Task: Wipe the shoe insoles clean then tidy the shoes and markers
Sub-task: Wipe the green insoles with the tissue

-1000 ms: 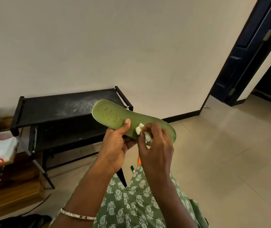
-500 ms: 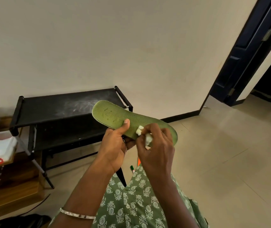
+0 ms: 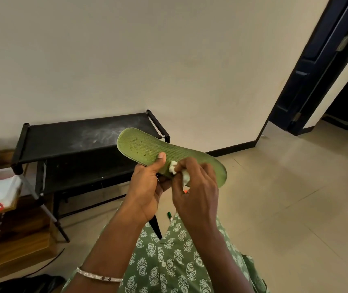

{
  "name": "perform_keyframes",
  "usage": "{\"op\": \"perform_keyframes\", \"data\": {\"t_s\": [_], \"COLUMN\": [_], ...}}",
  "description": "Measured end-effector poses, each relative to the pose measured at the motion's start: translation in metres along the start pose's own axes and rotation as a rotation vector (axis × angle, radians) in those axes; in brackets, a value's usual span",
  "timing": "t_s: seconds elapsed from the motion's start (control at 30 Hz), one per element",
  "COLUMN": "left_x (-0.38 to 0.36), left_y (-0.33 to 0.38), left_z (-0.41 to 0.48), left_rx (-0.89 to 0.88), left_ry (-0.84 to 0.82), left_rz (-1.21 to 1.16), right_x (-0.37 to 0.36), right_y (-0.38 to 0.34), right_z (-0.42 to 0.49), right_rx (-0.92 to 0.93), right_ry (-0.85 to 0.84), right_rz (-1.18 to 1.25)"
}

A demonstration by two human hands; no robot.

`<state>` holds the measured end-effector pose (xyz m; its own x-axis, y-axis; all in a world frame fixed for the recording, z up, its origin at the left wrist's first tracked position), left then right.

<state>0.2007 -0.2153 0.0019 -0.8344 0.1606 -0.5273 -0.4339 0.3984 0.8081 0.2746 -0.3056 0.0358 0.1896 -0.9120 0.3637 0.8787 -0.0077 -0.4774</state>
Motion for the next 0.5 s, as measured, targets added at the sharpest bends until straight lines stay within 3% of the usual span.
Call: {"op": "perform_keyframes", "data": {"t_s": [0.17,0.5], "left_x": [0.001,0.003], "left_y": [0.001,-0.003], "left_z": [0.002,0.001], "left_rx": [0.012,0.016], "left_ry": [0.024,0.023], "left_rz": [-0.047,0.0], "right_x": [0.006,-0.004], "right_y": [0.024,-0.003], "right_z": [0.004,-0.003], "right_rx": [-0.116,0.017], "right_ry": [0.032,0.009], "right_rz": [-0.068,-0.013]}}
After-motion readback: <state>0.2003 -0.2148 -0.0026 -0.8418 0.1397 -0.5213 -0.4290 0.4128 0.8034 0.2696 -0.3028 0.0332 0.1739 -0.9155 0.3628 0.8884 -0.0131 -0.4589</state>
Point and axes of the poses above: each hand's wrist, its own z-axis towards the middle knuckle, its own x-axis out of the back of the hand, y = z × x, the point moved 6 cm from there along z, towards the middle knuckle, and after that the axes turned 9 degrees about y, right-handed, at the moved point
